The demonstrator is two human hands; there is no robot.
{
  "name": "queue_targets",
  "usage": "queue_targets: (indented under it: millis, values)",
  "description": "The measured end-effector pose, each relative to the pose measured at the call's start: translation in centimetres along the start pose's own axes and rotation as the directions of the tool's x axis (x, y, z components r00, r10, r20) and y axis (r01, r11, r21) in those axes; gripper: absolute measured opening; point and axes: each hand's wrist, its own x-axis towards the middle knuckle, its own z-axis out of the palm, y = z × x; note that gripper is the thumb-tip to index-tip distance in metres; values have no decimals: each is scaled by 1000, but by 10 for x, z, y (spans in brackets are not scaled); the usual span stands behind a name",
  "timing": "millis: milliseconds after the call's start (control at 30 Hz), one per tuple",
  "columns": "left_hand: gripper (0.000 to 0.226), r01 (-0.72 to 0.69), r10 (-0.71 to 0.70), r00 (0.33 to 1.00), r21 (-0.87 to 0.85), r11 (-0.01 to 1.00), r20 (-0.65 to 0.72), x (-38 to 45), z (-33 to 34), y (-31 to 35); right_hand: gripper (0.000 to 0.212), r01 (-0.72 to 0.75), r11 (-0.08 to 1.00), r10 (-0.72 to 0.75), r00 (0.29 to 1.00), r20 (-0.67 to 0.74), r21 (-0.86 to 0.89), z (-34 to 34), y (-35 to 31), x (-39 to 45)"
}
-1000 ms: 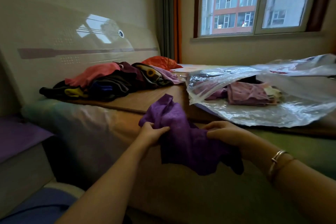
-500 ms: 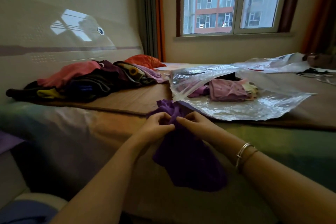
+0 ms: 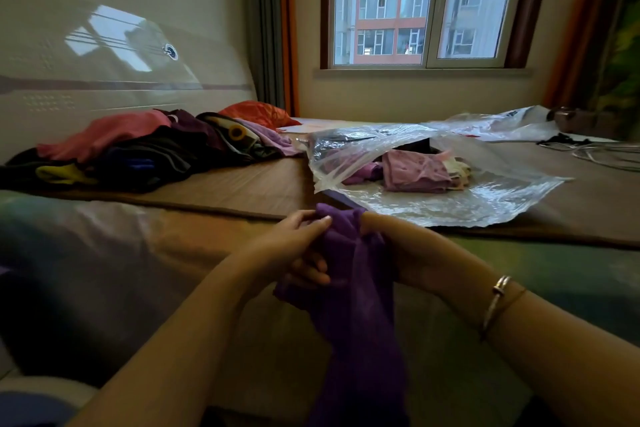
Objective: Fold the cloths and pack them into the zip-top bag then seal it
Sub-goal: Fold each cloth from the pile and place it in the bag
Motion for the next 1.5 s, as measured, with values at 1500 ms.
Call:
queue_targets:
  millis: [1500]
  values:
    - [15,-193,177,978,-157,969,-108,8,48,12,12,406,673,-654,717,-241,-618,-14,-4,-10]
